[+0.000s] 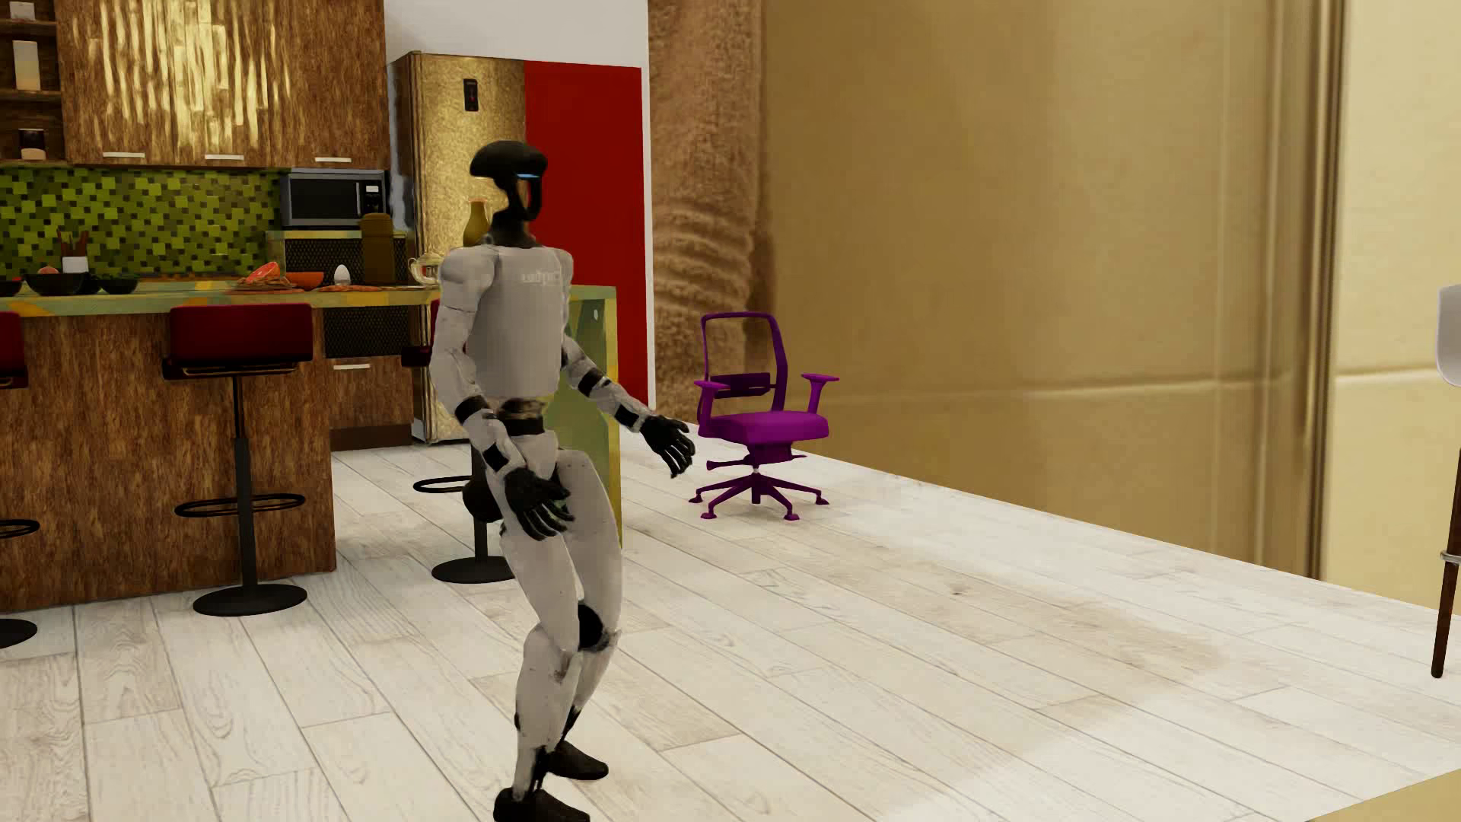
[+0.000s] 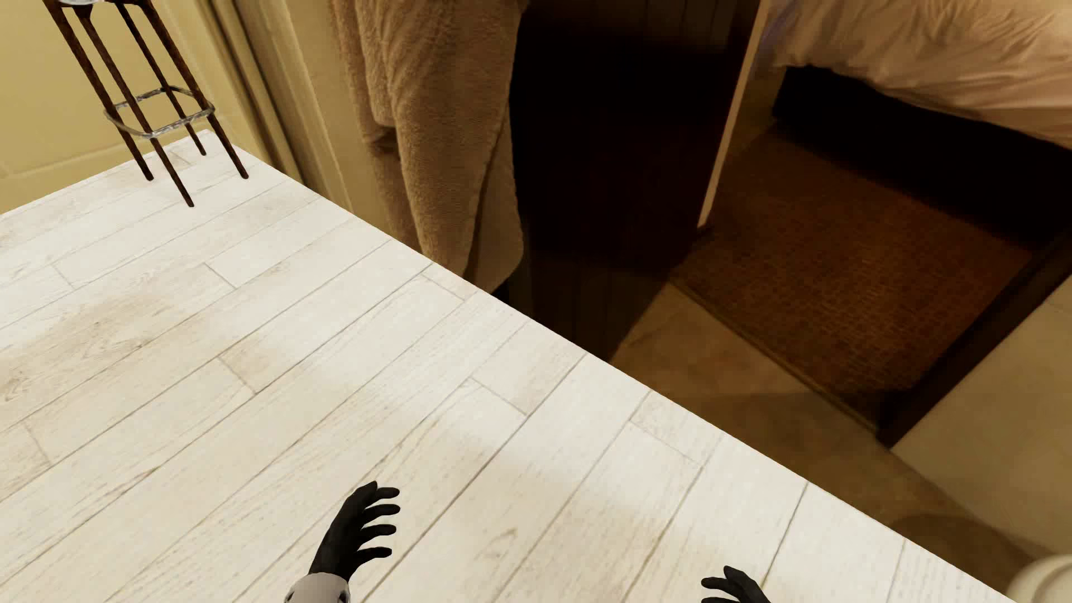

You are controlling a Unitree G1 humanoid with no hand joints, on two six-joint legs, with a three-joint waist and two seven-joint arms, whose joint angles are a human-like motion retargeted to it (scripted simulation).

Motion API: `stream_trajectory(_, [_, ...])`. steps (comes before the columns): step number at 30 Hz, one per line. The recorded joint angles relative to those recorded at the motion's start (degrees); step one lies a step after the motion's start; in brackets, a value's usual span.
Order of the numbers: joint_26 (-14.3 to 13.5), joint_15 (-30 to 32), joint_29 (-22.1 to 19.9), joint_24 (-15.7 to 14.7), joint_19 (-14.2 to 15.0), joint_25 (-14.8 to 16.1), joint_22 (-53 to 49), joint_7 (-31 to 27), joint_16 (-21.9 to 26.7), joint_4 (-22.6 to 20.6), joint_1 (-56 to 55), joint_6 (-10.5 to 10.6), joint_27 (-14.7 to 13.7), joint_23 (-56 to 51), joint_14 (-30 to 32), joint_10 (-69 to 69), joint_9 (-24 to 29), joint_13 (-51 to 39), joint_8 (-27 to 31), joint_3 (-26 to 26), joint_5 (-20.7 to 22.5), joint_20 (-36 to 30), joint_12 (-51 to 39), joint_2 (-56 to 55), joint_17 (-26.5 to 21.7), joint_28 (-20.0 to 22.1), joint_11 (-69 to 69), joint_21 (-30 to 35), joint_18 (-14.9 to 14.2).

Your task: Approach the dark pink officechair

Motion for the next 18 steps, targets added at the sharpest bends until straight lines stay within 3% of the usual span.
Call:
stream_trajectory(1, [-0.21,-7.64,0.33,0.68,1.24,0.20,3.26,0.24,0.48,-0.30,-4.09,-0.81,-0.23,0.47,-3.57,6.19,-0.73,0.53,-0.44,2.32,-2.09,0.98,-0.23,-3.51,-0.99,-0.02,7.86,0.46,-0.18])
stream_trajectory(2, [-0.20,-12.68,0.81,1.29,3.97,0.61,5.14,0.85,0.86,0.66,-7.88,-1.06,1.65,-1.25,-7.95,12.28,-1.42,-0.80,-1.42,4.84,-3.29,0.90,2.77,-6.56,-2.53,0.06,13.42,2.49,-0.20])
stream_trajectory(4, [4.16,-12.90,0.42,-0.10,9.45,0.59,4.85,0.59,0.59,0.64,-11.22,-3.07,4.06,-2.45,-13.88,16.70,-2.04,-4.58,-1.81,9.52,-4.74,1.19,9.15,-8.55,-2.52,-0.08,16.39,3.83,-1.79])
stream_trajectory(5, [7.12,-13.65,-0.27,-2.01,9.78,0.52,2.87,0.62,-0.25,1.66,-11.67,-2.74,4.06,-3.04,-17.58,18.02,-1.37,-6.71,-2.39,11.50,-4.40,1.89,12.20,-7.52,-3.40,-0.45,15.91,3.70,-0.16])
stream_trajectory(6, [9.81,-11.70,-1.35,-4.30,7.84,0.18,1.94,0.83,-0.52,2.88,-12.59,-2.15,3.17,-4.88,-19.33,19.28,-1.10,-9.26,-2.71,11.22,-3.72,2.17,14.77,-7.42,-2.70,-0.18,15.01,2.66,1.47])
stream_trajectory(7, [12.47,-8.19,-2.67,-6.38,4.51,-0.33,1.44,0.85,0.29,3.78,-12.13,-1.68,0.52,-4.53,-20.24,20.34,-0.73,-11.71,-2.15,9.91,-2.53,0.92,16.05,-7.62,-0.66,0.58,14.16,1.78,1.89])
stream_trajectory(8, [14.64,-4.10,-4.11,-8.27,-0.31,-0.93,1.61,0.84,1.16,3.78,-12.40,-1.40,-2.19,-4.99,-19.38,20.65,-0.13,-12.69,-2.07,7.66,-2.49,0.92,15.12,-7.80,-1.24,1.53,13.14,4.65,-1.53])
stream_trajectory(9, [15.16,-6.19,-5.50,-9.47,-2.45,-2.04,2.42,1.40,1.91,4.17,-12.62,-1.37,-5.05,-4.48,-18.20,20.58,0.51,-10.51,-2.17,6.22,-2.89,0.66,12.04,-7.88,-1.35,2.68,14.14,4.57,-2.39])
stream_trajectory(10, [13.98,-11.35,-6.65,-9.55,-3.37,-3.32,4.39,1.83,2.47,3.56,-13.32,-2.54,-6.56,-4.07,-15.41,19.77,0.22,-6.80,-0.59,4.26,-3.46,0.42,8.84,-9.09,-0.97,3.65,18.46,3.25,-3.63])
stream_trajectory(11, [10.91,-13.92,-7.32,-8.24,-3.49,-4.48,6.65,1.83,2.01,2.34,-13.37,-4.08,-5.80,-2.83,-12.17,18.28,-0.47,-3.48,2.56,1.97,-2.84,-0.38,7.83,-9.78,0.03,4.22,24.75,1.12,-2.37])
stream_trajectory(13, [5.06,-17.83,-7.40,-5.72,-1.76,-4.30,4.63,0.02,0.58,0.71,-13.58,-5.84,0.17,-3.79,-11.23,17.51,-1.39,2.28,4.61,2.72,-4.16,-0.86,7.63,-3.53,-1.52,3.14,18.01,1.54,-0.49])
stream_trajectory(14, [2.66,-15.79,-7.45,-4.66,3.57,-3.45,5.09,-1.16,-2.13,0.69,-13.03,-5.50,3.08,-4.05,-9.56,16.66,-1.10,3.49,2.24,6.85,-5.51,-1.59,6.51,-1.17,-1.43,2.66,14.41,2.04,0.30])
stream_trajectory(15, [1.91,-11.97,-7.50,-4.05,11.41,-1.83,3.28,-2.18,-3.02,1.15,-13.10,-4.66,5.66,-5.83,-7.96,16.25,-0.77,2.30,-0.49,10.55,-6.64,-2.11,7.50,0.80,-1.66,1.72,11.84,3.52,1.70])
stream_trajectory(16, [1.85,-11.11,-7.49,-3.56,15.46,0.11,2.55,-1.54,-2.67,3.08,-12.29,-3.22,7.46,-6.06,-8.25,16.52,0.29,-2.77,-2.67,13.29,-7.02,-1.35,9.58,3.42,-1.91,0.92,10.53,4.28,2.47])
stream_trajectory(17, [2.31,-12.14,-7.27,-3.61,14.03,2.17,5.31,-0.62,1.43,3.81,-11.45,-3.16,7.39,-6.95,-10.77,16.27,0.31,-8.86,-3.39,14.20,-8.00,-2.71,11.79,4.62,-0.93,0.84,10.14,3.72,-5.18])
stream_trajectory(18, [3.85,-12.67,-6.78,-4.24,8.88,3.45,6.19,0.20,2.49,4.22,-9.90,-2.10,3.82,-8.29,-10.18,15.47,-0.20,-10.40,-3.37,14.46,-7.56,-1.23,13.64,6.81,-0.96,1.65,8.26,4.10,-1.88])
